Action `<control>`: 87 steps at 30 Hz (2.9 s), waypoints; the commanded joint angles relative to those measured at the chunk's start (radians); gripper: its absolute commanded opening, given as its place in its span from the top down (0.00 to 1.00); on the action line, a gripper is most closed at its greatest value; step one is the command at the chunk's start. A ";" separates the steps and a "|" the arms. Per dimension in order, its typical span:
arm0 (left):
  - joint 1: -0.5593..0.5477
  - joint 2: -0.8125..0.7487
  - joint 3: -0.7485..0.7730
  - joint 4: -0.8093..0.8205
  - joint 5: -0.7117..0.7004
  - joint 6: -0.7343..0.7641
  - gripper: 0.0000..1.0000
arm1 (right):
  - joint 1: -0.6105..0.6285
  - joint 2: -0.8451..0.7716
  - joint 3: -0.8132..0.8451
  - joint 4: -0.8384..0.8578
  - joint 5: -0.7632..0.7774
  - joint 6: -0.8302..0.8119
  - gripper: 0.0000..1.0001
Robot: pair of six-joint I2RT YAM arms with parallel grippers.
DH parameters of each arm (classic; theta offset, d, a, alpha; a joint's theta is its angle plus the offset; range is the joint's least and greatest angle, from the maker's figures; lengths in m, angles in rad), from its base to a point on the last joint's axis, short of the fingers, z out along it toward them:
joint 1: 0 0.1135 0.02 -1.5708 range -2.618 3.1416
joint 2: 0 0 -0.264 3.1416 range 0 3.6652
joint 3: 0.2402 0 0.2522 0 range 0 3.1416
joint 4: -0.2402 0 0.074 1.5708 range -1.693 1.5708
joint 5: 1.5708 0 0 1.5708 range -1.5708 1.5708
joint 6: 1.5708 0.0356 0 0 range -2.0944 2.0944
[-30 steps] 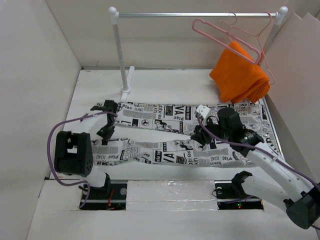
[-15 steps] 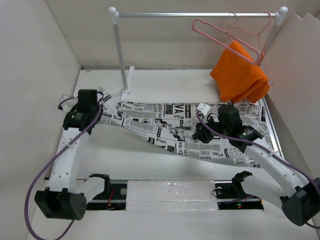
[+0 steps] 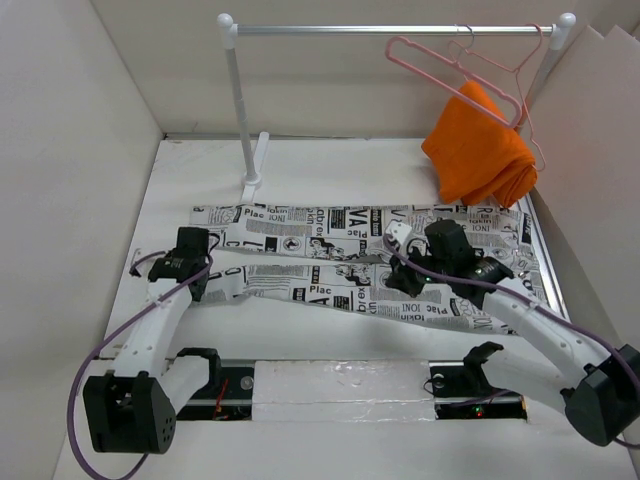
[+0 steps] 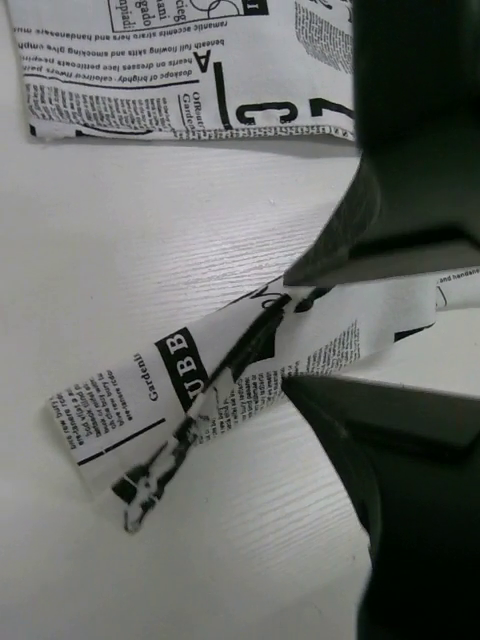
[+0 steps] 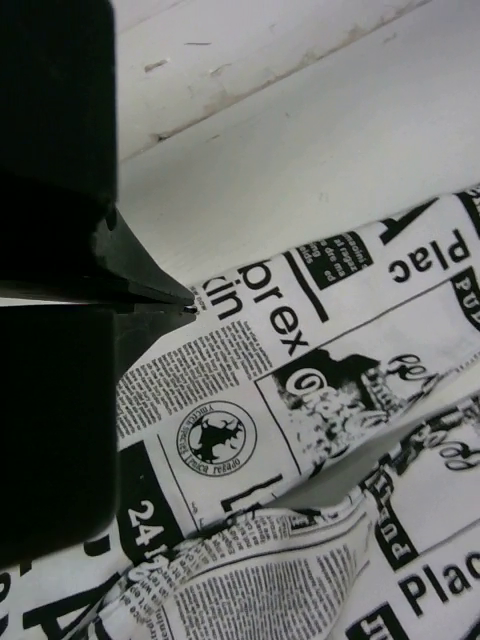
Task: Place the trousers on the hanger
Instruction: Flatten out the trousers at the center of the board.
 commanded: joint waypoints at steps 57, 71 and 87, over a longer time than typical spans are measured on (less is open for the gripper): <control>0.003 0.141 0.259 0.016 -0.157 0.431 1.00 | 0.333 0.232 0.100 -0.028 0.298 0.021 1.00; 0.003 0.477 0.473 -0.042 -0.132 0.560 0.05 | 0.333 0.401 0.201 -0.015 0.311 0.041 0.43; 0.003 0.186 0.136 0.097 0.135 0.467 0.28 | 0.373 0.427 0.214 0.100 0.315 0.064 0.42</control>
